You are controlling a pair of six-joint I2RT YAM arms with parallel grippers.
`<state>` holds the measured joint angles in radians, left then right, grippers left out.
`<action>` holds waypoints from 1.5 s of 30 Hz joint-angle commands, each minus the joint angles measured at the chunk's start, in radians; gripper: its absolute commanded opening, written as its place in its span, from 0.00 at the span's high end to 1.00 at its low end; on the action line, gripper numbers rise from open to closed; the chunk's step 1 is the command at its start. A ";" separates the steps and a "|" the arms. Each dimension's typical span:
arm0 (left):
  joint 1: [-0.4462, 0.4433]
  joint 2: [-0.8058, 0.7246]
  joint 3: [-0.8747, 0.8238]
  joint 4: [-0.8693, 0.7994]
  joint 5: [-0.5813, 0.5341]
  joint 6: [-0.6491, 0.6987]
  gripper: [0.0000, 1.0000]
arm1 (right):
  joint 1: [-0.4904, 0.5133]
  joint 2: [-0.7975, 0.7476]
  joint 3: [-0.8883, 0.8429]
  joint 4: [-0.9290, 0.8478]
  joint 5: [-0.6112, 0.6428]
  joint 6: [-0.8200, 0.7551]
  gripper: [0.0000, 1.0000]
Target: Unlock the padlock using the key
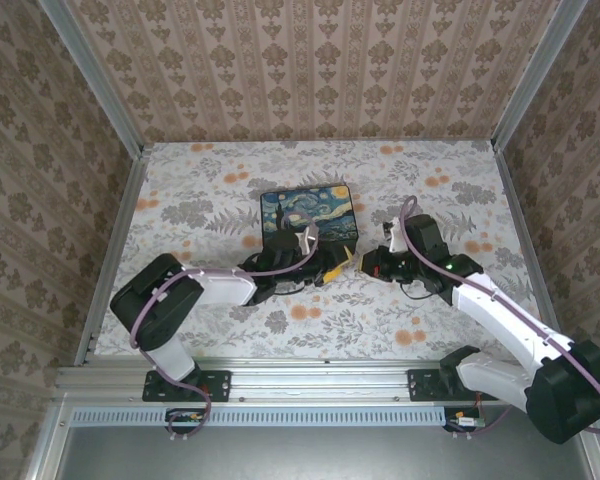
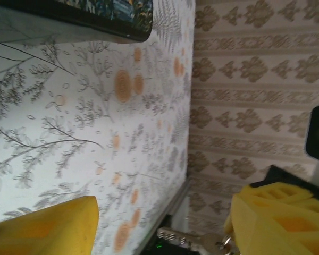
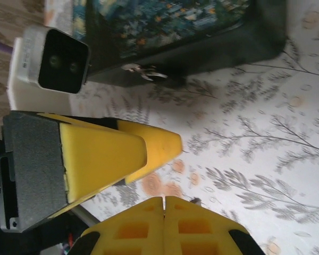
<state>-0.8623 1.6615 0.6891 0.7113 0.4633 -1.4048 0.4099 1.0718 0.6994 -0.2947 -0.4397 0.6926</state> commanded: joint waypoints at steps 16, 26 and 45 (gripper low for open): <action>0.018 -0.123 -0.030 0.033 -0.021 -0.342 0.22 | 0.116 0.096 0.026 0.340 -0.006 0.025 1.00; 0.021 -0.126 -0.036 0.111 -0.022 -0.432 0.22 | 0.156 0.148 0.002 0.418 0.019 -0.027 1.00; 0.062 -0.263 -0.088 0.012 -0.117 -0.464 0.23 | 0.161 0.095 -0.092 0.541 0.054 -0.015 1.00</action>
<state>-0.8036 1.4269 0.5922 0.6975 0.3576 -1.8603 0.5659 1.1797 0.6147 0.2356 -0.3893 0.6842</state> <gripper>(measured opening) 0.776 0.054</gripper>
